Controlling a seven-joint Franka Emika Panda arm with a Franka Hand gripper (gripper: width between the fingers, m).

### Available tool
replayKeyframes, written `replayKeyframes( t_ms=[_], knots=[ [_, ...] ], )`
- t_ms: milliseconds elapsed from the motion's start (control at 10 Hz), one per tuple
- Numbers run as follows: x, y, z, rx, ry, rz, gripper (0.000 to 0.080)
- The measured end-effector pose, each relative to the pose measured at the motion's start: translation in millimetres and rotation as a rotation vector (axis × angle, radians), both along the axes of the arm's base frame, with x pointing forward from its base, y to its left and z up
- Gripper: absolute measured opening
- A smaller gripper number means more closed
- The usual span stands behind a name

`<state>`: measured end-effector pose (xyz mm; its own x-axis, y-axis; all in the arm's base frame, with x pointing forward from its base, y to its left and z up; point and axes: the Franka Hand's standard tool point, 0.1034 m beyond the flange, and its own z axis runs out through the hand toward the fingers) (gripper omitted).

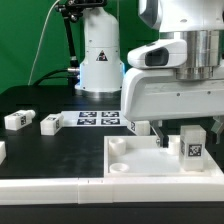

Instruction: Assemble one leg

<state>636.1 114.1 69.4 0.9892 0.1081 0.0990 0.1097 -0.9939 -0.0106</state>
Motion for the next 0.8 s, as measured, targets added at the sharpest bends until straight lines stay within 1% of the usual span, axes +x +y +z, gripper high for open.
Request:
replayKeyframes(
  t_ms=[100, 200, 300, 400, 500, 600, 800],
  knots=[
    [0.0, 0.1, 0.0, 0.0, 0.0, -0.001, 0.0511],
    [0.0, 0.0, 0.0, 0.0, 0.0, -0.001, 0.0511],
    [-0.1, 0.2, -0.1, 0.003, 0.001, -0.019, 0.0372],
    [-0.1, 0.2, -0.1, 0.005, 0.001, -0.043, 0.0292],
    [-0.1, 0.1, -0.1, 0.004, 0.001, -0.041, 0.0292],
    [-0.2, 0.6, -0.1, 0.012, 0.003, -0.094, 0.0292],
    [-0.8, 1.2, -0.5, 0.029, 0.008, -0.265, 0.0292]
  ],
)
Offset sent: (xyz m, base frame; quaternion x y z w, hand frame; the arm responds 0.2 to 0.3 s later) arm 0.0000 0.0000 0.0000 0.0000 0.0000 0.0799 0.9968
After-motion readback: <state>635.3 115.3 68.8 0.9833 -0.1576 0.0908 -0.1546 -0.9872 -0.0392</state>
